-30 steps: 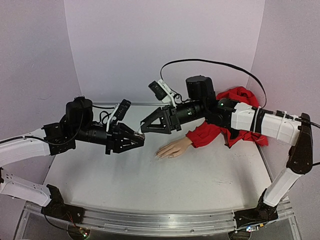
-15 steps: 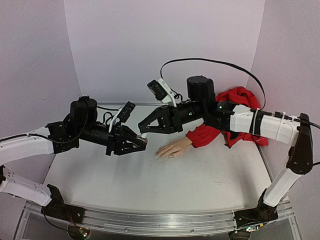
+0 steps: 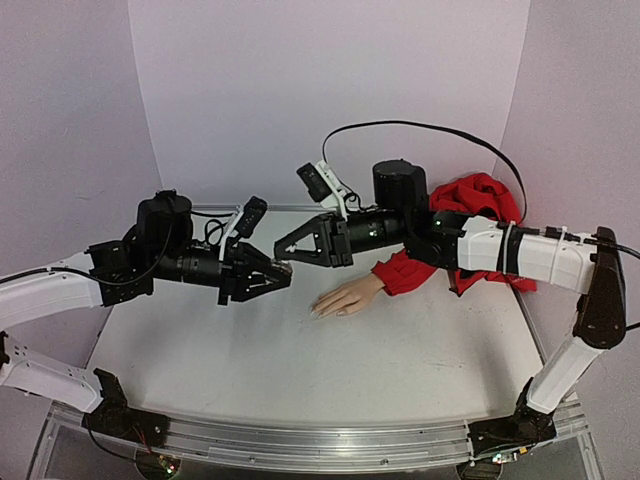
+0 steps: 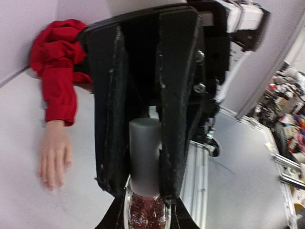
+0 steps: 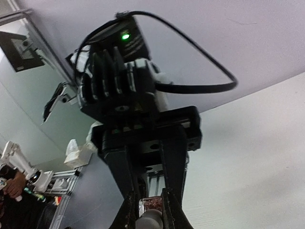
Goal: Paint the nails
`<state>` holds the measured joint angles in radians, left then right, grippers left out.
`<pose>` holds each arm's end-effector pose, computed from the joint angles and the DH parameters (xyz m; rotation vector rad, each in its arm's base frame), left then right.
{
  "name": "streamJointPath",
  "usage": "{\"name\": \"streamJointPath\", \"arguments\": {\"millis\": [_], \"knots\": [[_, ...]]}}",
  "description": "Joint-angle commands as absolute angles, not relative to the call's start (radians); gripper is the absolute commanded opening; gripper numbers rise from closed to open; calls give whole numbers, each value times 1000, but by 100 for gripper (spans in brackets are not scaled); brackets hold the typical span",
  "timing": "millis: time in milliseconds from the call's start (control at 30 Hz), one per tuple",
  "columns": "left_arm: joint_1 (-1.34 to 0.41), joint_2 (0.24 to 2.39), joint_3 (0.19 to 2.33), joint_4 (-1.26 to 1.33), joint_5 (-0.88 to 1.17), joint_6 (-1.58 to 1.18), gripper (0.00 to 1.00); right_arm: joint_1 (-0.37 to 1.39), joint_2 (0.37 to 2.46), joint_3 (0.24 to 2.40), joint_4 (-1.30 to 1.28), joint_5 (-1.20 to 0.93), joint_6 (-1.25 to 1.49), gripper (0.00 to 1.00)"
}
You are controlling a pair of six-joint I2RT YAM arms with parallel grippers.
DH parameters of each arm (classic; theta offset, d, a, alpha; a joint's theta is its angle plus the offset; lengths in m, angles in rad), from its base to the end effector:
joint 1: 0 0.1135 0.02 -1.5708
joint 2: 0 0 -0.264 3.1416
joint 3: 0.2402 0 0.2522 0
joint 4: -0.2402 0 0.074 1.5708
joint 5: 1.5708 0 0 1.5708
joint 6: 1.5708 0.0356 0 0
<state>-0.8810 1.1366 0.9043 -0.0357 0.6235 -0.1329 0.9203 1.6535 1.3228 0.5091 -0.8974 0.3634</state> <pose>0.1497 -0.2141 0.3277 1.1450 1.6210 -1.2564 0.2126 0.3253 0.3709 -1.2186 1.1811 1.6204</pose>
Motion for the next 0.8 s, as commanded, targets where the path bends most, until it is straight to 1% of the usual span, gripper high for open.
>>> {"name": "streamJointPath", "arguments": {"millis": [0,67,100,133,167,233,333,433,500,533,567,667,767], "knots": [[-873,1123,971,100,79,-65,0,1008,1666,1286,501,-597,399,0],[-874,1164,982,195,-46,-9,0,1052,1702,1320,415,-319,423,0],[-874,1190,987,252,-96,24,0,1083,1724,1349,352,-137,447,0],[-874,1218,990,313,-142,51,0,1117,1745,1386,285,47,501,0],[-874,1248,991,375,-169,75,0,1141,1766,1404,250,183,576,0],[-875,1303,1010,453,-202,100,0,1176,1810,1425,262,278,685,0],[-877,1339,1028,470,-167,101,0,1184,1848,1484,244,290,718,0],[-877,1320,977,469,-99,86,0,1185,1820,1467,247,311,694,0],[-877,1290,906,468,-65,50,0,1181,1796,1445,253,311,664,0],[-877,1274,873,467,-54,25,0,1177,1784,1434,261,288,638,3],[-877,1260,839,466,-38,-4,0,1175,1770,1423,272,260,601,9],[-877,1243,765,446,-18,-86,0,1174,1723,1401,297,193,487,31],[-876,1240,770,335,55,-122,0,1169,1669,1388,295,134,379,52]]}}
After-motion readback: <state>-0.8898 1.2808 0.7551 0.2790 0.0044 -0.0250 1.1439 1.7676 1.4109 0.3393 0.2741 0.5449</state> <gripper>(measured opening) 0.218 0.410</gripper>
